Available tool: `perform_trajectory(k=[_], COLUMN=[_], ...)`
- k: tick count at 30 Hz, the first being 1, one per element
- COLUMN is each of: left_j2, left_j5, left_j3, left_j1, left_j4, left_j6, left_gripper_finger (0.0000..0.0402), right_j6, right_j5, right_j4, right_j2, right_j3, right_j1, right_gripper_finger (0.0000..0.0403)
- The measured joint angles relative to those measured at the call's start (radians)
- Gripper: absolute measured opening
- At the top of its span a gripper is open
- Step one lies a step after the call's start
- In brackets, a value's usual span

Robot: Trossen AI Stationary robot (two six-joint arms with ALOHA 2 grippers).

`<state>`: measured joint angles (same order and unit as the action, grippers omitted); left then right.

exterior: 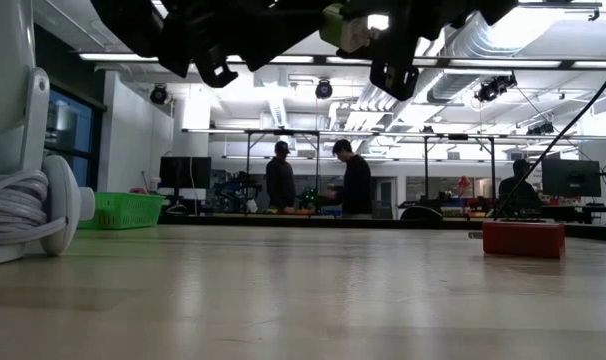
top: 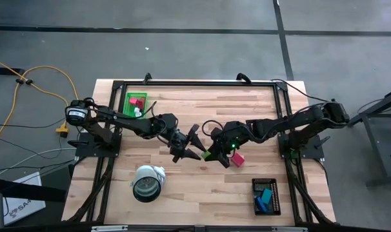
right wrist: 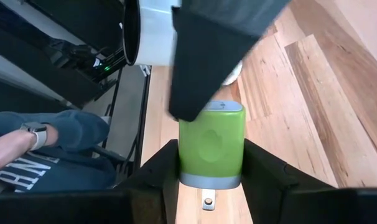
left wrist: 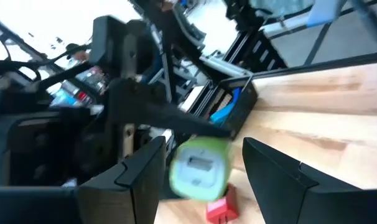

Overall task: Pick & Place Office items
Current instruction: Put the green charger adapter into the green bin

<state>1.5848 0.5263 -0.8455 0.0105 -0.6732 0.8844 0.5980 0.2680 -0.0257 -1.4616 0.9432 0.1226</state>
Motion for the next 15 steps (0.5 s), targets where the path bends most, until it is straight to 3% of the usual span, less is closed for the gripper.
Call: perform_trajectory(k=[15], left_j2=[0.0], left_j5=[0.021], left_j3=[0.0], left_j1=[0.0], left_j4=[0.001], left_j6=[0.033], left_gripper_finger=[0.0205], right_j6=[0.004], right_j5=[0.014], right_j4=[-0.011], right_j2=[0.0], right_j3=[0.0], right_j1=[-0.007], right_gripper_finger=[0.0124])
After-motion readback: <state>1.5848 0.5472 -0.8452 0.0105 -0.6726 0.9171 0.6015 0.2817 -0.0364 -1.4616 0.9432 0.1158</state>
